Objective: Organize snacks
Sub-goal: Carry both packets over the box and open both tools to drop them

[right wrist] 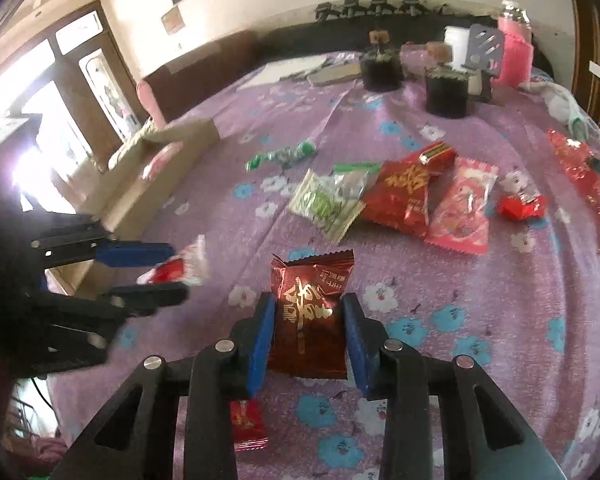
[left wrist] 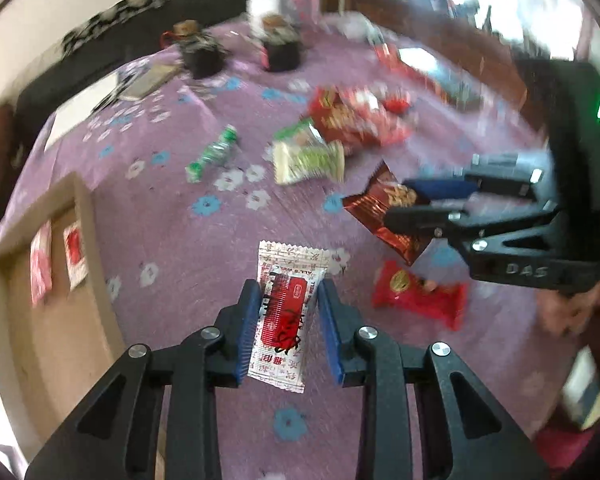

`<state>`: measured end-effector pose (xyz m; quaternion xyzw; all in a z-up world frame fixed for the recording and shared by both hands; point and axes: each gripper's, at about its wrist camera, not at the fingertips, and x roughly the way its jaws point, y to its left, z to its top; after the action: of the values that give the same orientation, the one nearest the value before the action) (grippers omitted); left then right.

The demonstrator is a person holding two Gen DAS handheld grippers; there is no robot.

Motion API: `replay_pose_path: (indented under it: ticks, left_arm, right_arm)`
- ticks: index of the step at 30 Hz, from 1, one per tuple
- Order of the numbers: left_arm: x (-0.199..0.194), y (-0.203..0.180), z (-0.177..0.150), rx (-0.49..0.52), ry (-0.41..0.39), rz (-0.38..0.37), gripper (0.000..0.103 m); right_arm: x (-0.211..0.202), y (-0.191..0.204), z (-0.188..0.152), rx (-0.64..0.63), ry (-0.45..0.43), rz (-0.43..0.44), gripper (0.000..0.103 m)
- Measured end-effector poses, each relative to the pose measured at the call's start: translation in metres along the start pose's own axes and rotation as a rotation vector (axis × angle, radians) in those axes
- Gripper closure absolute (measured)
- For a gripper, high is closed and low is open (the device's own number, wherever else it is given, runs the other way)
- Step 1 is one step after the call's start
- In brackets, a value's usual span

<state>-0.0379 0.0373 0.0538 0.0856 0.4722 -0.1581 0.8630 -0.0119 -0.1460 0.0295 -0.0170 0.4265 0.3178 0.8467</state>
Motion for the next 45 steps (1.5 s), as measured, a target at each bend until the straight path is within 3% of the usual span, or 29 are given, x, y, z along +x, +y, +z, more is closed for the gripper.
replay_pose_path:
  ticks: [3, 5, 9, 15, 19, 22, 28, 35, 38, 42, 45]
  left_arm:
    - [-0.028, 0.031, -0.003, -0.12, -0.045, -0.058, 0.076]
    - [-0.044, 0.055, -0.008, -0.182, -0.072, -0.056, 0.076]
    - [-0.07, 0.111, -0.023, -0.308, -0.11, 0.043, 0.076]
    - [-0.08, 0.182, -0.043, -0.444, -0.099, 0.204, 0.075]
    - [-0.062, 0.221, -0.042, -0.517, -0.072, 0.255, 0.075]
    - [-0.042, 0.246, -0.039, -0.564, -0.054, 0.246, 0.075]
    - [-0.007, 0.274, -0.027, -0.621, -0.026, 0.224, 0.075]
    - [0.01, 0.294, -0.02, -0.639, -0.007, 0.238, 0.075]
    - [0.014, 0.299, -0.021, -0.656, -0.009, 0.219, 0.074]
    - [0.007, 0.304, -0.03, -0.75, -0.026, 0.152, 0.074]
    - [-0.004, 0.303, -0.034, -0.777, -0.04, 0.158, 0.074]
  right_arm:
    - [-0.017, 0.004, 0.005, 0.012, -0.045, 0.003, 0.068]
    - [-0.027, 0.011, 0.01, 0.007, -0.069, 0.013, 0.068]
    - [-0.03, 0.031, 0.021, -0.017, -0.077, 0.026, 0.068]
    - [-0.017, 0.077, 0.047, -0.057, -0.06, 0.091, 0.068]
    - [0.004, 0.12, 0.068, -0.101, -0.038, 0.137, 0.068]
    - [0.03, 0.153, 0.085, -0.132, 0.003, 0.167, 0.068]
    - [0.094, 0.209, 0.111, -0.183, 0.097, 0.181, 0.069]
    - [0.147, 0.225, 0.122, -0.176, 0.176, 0.175, 0.069]
    - [0.156, 0.224, 0.125, -0.162, 0.182, 0.166, 0.068]
    - [0.15, 0.219, 0.128, -0.139, 0.154, 0.169, 0.064]
    - [0.137, 0.214, 0.13, -0.128, 0.122, 0.167, 0.059]
